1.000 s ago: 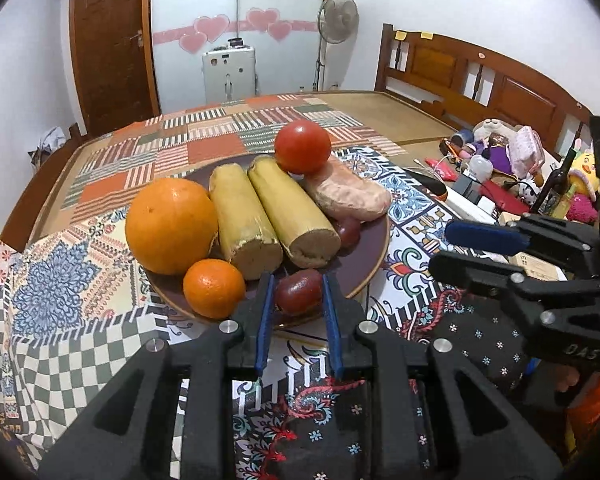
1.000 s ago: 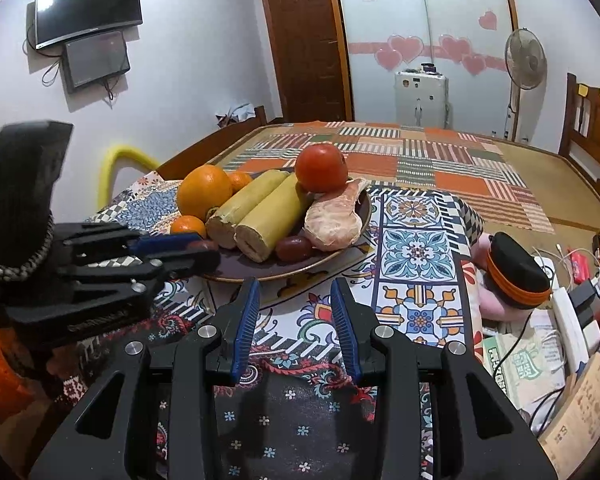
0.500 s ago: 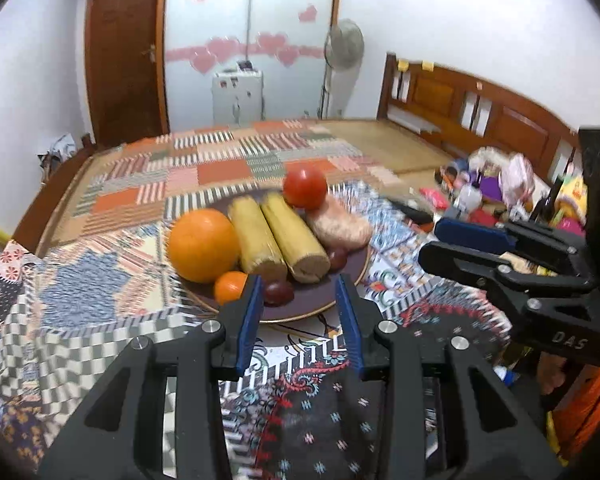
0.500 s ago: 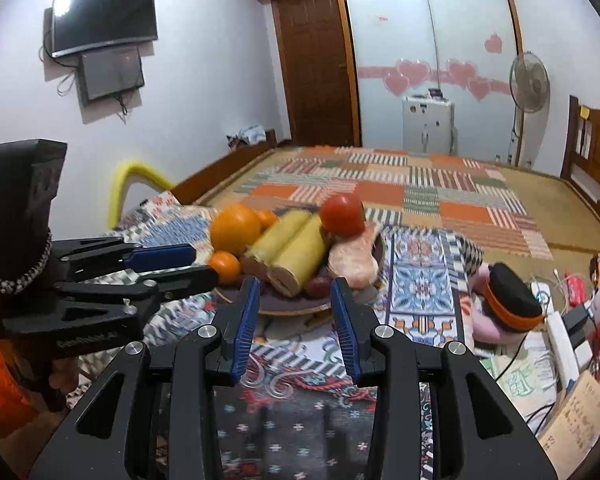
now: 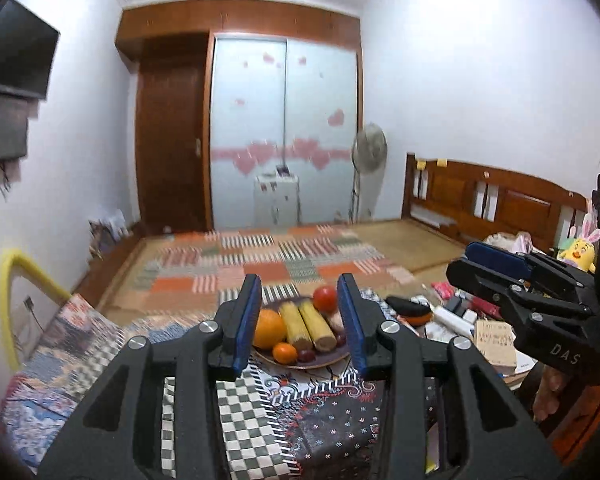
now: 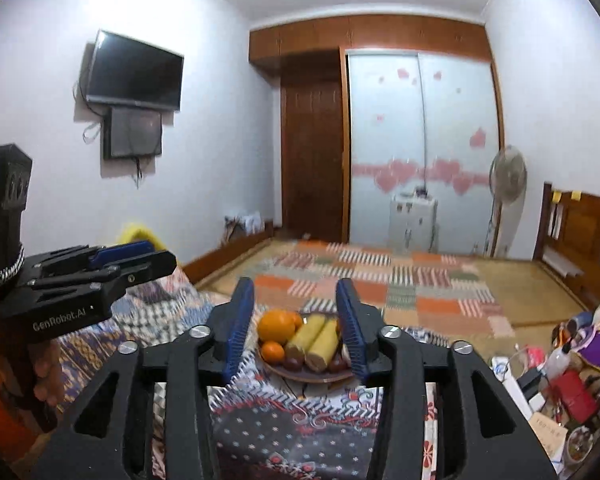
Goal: Organize fruits
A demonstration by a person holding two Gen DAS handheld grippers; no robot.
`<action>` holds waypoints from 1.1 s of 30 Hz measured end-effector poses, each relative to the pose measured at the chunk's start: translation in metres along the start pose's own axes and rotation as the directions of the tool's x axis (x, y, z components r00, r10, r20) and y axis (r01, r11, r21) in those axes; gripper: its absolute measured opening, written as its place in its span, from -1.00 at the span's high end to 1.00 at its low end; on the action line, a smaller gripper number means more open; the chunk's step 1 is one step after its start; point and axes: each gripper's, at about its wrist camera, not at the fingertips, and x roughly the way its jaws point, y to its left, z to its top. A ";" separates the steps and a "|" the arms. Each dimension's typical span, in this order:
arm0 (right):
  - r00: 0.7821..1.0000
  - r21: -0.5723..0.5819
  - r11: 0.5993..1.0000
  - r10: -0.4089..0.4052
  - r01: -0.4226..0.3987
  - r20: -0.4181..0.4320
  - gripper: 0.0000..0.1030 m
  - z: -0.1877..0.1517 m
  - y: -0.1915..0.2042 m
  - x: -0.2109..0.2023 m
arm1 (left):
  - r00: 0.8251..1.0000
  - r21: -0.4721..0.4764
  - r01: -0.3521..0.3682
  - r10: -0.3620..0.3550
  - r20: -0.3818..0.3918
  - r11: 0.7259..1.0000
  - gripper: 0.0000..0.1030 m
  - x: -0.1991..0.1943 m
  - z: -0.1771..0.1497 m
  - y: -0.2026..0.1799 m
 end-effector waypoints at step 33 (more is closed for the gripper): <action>0.975 0.032 0.994 -0.112 0.108 0.192 -1.00 0.003 0.023 -0.063 | 0.987 -0.027 -0.033 0.037 0.157 0.999 -1.00 -0.085 0.002 -0.012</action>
